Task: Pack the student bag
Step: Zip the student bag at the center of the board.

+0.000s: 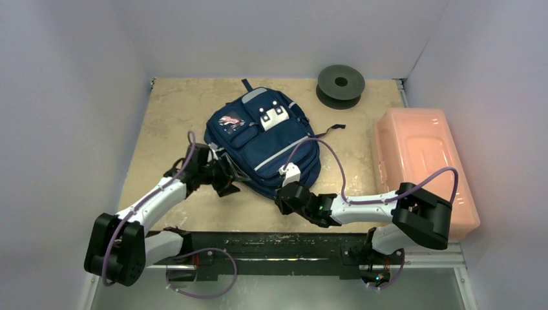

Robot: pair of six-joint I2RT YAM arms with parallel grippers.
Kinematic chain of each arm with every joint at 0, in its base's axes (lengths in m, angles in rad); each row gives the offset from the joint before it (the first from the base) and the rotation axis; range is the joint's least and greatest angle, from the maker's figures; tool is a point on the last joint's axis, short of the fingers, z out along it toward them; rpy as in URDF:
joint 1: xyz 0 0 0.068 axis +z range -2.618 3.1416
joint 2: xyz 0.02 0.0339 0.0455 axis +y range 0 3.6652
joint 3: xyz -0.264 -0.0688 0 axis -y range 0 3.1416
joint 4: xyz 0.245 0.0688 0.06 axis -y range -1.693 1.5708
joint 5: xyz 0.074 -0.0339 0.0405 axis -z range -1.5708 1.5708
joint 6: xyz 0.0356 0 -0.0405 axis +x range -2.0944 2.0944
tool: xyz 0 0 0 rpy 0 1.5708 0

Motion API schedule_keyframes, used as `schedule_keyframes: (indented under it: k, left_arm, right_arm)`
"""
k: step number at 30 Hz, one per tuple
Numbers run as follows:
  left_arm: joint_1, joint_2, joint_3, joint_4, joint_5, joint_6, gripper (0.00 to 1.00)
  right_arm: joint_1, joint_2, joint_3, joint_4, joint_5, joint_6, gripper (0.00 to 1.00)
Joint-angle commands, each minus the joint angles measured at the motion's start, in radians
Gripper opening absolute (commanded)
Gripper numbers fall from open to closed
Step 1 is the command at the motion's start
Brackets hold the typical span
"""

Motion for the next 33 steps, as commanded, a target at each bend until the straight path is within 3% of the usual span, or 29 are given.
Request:
schedule_keyframes:
  k: [1, 6, 8, 11, 13, 14, 17, 19, 22, 25, 27, 32, 33]
  left_arm:
    - [-0.159, -0.004, -0.142, 0.385, -0.093, -0.251, 0.61]
    - [-0.277, 0.101, -0.156, 0.505, -0.144, -0.296, 0.62]
    - [-0.305, 0.128, -0.162, 0.540, -0.169, -0.305, 0.63]
    - [-0.323, 0.146, -0.180, 0.592, -0.186, -0.326, 0.63]
    - [-0.328, 0.152, -0.190, 0.600, -0.200, -0.339, 0.63]
    - [-0.331, 0.157, -0.194, 0.601, -0.205, -0.342, 0.63]
    - [-0.331, 0.171, -0.212, 0.616, -0.216, -0.351, 0.62]
    - [-0.332, 0.183, -0.220, 0.626, -0.219, -0.357, 0.59]
    - [-0.333, 0.211, -0.222, 0.660, -0.196, -0.365, 0.52]
    - [-0.333, 0.222, -0.219, 0.659, -0.186, -0.365, 0.50]
    - [-0.331, 0.224, -0.218, 0.649, -0.177, -0.357, 0.52]
    - [-0.332, 0.226, -0.212, 0.621, -0.170, -0.344, 0.60]
    - [-0.333, 0.230, -0.209, 0.618, -0.166, -0.341, 0.60]
  right_arm:
    - [0.007, 0.058, -0.026, 0.014, 0.000, 0.020, 0.18]
    - [0.012, 0.084, -0.032, 0.066, 0.038, 0.018, 0.48]
    - [0.013, 0.091, -0.028, 0.070, 0.050, 0.018, 0.46]
    - [0.022, 0.083, -0.020, 0.063, 0.077, 0.017, 0.31]
    - [0.027, 0.068, -0.023, 0.059, 0.096, 0.025, 0.28]
    - [0.030, 0.051, -0.028, 0.061, 0.100, 0.027, 0.29]
    - [0.035, -0.016, -0.054, 0.072, 0.098, 0.024, 0.49]
    - [0.035, -0.071, -0.083, 0.090, 0.101, 0.045, 0.55]
    - [0.035, -0.095, -0.102, 0.160, 0.093, 0.072, 0.54]
    - [0.036, -0.071, -0.049, 0.142, 0.103, 0.147, 0.46]
    - [0.043, -0.051, -0.007, 0.080, 0.136, 0.217, 0.47]
    - [0.077, 0.050, 0.113, -0.111, 0.276, 0.217, 0.47]
    - [0.084, 0.080, 0.147, -0.167, 0.306, 0.412, 0.50]
